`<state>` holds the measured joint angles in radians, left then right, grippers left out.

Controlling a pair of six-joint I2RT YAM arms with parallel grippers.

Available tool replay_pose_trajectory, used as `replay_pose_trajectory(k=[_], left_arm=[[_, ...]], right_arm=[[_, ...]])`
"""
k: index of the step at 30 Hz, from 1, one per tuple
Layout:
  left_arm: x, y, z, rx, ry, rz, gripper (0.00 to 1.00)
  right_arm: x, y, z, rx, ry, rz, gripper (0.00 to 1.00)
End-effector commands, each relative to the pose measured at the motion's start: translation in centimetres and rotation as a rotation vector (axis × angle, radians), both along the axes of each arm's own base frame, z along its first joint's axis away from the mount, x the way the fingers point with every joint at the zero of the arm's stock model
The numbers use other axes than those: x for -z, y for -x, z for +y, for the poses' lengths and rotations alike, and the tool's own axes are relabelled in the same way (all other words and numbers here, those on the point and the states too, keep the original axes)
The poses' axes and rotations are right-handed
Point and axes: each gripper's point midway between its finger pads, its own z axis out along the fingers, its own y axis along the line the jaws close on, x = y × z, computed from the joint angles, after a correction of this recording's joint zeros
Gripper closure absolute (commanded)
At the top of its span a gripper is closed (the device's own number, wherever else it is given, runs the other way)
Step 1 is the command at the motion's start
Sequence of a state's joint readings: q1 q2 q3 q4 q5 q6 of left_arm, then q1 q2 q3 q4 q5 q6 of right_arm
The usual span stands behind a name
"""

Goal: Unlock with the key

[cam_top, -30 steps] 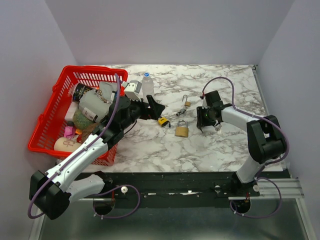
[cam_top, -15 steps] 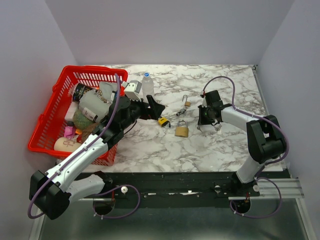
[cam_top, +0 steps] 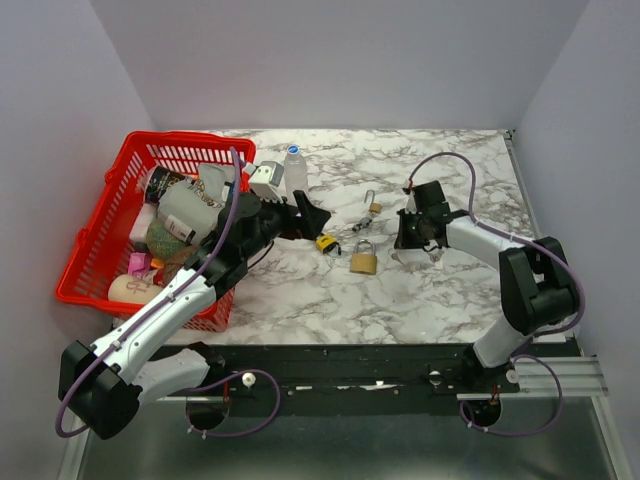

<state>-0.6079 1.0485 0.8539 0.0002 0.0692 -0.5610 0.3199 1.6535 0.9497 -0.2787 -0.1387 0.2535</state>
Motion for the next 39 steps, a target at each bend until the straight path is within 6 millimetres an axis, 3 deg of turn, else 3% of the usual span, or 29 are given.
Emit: replay_pose_trajectory(k=[1, 6, 9, 11, 13, 16, 19, 27, 39], left_arm=[[-0.7, 0.3, -0.4, 0.037, 0.017, -0.028, 0.01], [-0.9, 0.5, -0.6, 0.056, 0.023, -0.038, 0.01], [-0.9, 0.6, -0.9, 0.070, 0.026, -0.039, 0.01], [-0.9, 0.7, -1.0, 0.080, 0.027, -0.038, 0.01], [-0.8, 0.7, -1.1, 0.085, 0.027, -0.036, 0.01], [-0.8, 0.7, -1.2, 0.088, 0.027, -0.037, 0.01], [-0.6, 0.7, -1.2, 0.090, 0.024, -0.032, 0.01], [-0.5, 0.7, -1.2, 0.087, 0.022, -0.031, 0.01], [-0.5, 0.7, -1.2, 0.085, 0.026, -0.023, 0.01]], right_arm=[[-2.5, -0.4, 1.0, -0.015, -0.063, -0.078, 0.99], [-4.1, -0.1, 1.0, -0.019, -0.086, -0.130, 0.99], [-3.5, -0.2, 0.6, -0.010, -0.057, -0.114, 0.99], [-2.9, -0.1, 0.5, -0.013, -0.046, -0.092, 0.91], [-2.0, -0.1, 0.6, -0.018, -0.042, -0.073, 0.73], [-1.4, -0.4, 0.6, -0.020, -0.023, -0.073, 0.56], [-1.1, -0.6, 0.7, -0.032, -0.003, -0.079, 0.48], [0.4, -0.7, 0.8, -0.019, 0.067, -0.068, 0.44], [1.7, -0.6, 0.4, 0.028, 0.208, -0.045, 0.49]])
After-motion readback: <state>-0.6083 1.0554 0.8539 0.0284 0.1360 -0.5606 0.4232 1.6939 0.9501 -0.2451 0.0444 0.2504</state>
